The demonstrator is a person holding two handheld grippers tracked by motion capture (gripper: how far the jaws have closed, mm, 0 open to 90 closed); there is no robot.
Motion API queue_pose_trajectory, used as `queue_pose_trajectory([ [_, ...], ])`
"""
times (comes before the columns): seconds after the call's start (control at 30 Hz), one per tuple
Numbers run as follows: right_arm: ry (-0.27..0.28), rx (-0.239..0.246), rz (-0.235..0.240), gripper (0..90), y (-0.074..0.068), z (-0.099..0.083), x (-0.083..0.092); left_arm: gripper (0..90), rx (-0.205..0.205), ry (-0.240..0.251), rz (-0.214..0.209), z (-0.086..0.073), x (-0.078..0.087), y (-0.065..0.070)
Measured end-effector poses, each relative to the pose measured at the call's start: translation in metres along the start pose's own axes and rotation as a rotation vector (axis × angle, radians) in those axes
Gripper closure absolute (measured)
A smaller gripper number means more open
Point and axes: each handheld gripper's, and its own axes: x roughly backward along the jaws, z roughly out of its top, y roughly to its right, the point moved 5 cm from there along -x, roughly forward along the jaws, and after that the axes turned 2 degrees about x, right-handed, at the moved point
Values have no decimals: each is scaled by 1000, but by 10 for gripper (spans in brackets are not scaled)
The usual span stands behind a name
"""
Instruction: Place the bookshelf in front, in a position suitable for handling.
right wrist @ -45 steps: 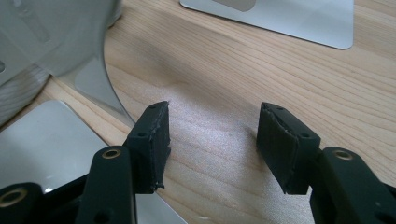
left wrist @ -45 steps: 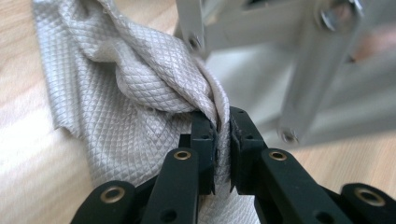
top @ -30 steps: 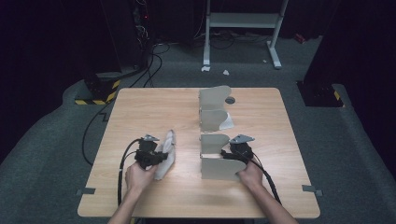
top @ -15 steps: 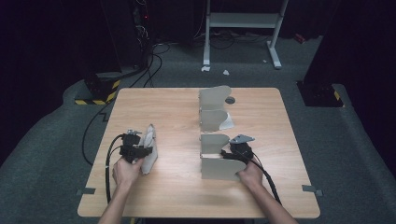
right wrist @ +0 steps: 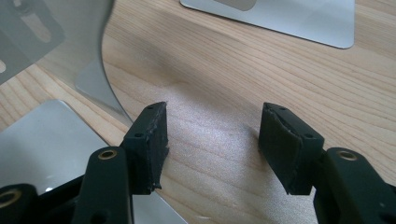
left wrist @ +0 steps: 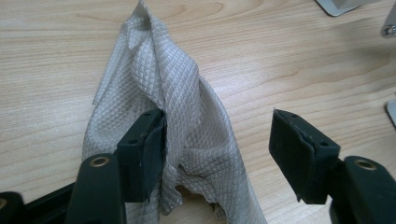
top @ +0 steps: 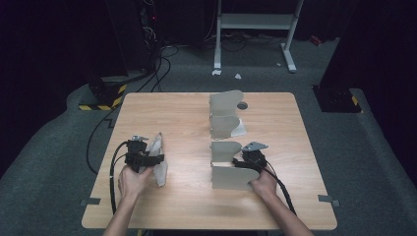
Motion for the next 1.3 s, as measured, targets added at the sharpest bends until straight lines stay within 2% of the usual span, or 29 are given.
queue_pose_trajectory([
  [0.1,0,0,0,423,0,0,0,327,6,-2,-9,1,4,1],
  [0.2,0,0,0,423,0,0,0,269,-8,-12,38,3,7,0],
  [0.33,0,0,0,423,0,0,0,232,-28,-14,62,3,6,1],
  [0.37,0,0,0,423,0,0,0,226,-51,-22,81,3,5,2],
  [0.43,0,0,0,423,0,0,0,228,-67,-57,111,0,-1,2],
  [0.5,0,0,1,423,0,0,0,222,-58,-118,149,-3,-12,-7],
  [0.53,0,0,0,423,0,0,0,208,-38,-125,158,-5,-16,-13],
  [0.6,-1,-1,1,423,0,0,0,197,-6,-117,164,-8,-20,-21],
  [0.7,1,0,2,422,0,0,0,177,6,-110,170,-12,-21,-24],
  [0.8,1,0,2,422,0,0,0,161,4,-60,143,-11,-14,-19],
  [0.93,0,2,1,422,0,0,0,158,4,-5,74,-5,-2,-5],
  [1.13,0,3,5,417,0,0,0,155,-36,28,-4,-3,6,27],
  [1.3,2,4,28,414,2,0,1,155,-79,15,-67,-6,6,54],
])
